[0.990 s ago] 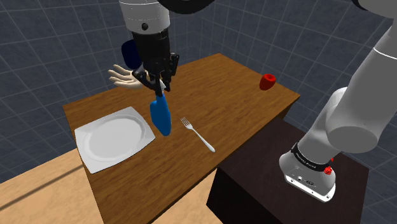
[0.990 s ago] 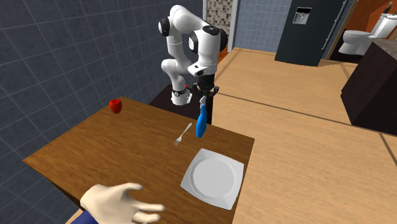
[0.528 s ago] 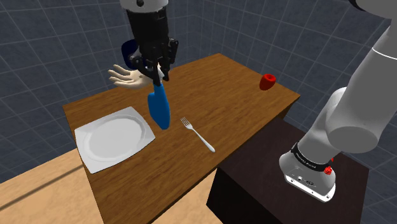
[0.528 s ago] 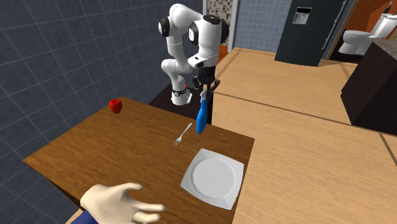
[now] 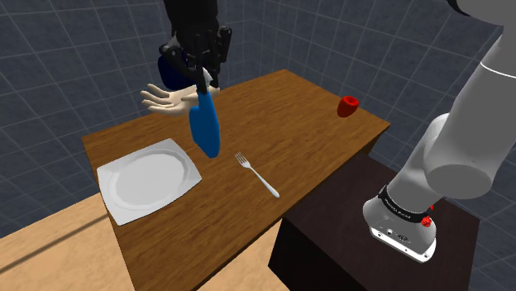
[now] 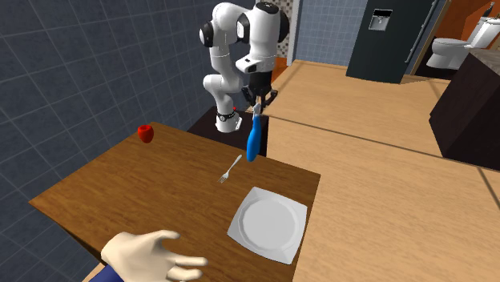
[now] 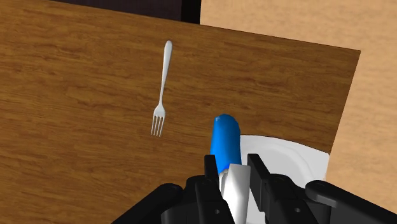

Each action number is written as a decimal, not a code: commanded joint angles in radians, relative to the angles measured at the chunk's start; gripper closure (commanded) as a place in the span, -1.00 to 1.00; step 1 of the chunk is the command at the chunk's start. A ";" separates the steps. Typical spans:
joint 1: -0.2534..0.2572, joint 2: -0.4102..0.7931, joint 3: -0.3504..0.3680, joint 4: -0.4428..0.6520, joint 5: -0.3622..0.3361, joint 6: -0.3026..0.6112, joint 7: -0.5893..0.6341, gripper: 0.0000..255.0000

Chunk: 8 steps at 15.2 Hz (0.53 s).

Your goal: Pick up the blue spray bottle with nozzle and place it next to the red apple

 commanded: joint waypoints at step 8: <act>0.027 0.064 0.010 0.201 -0.036 -0.148 0.015 1.00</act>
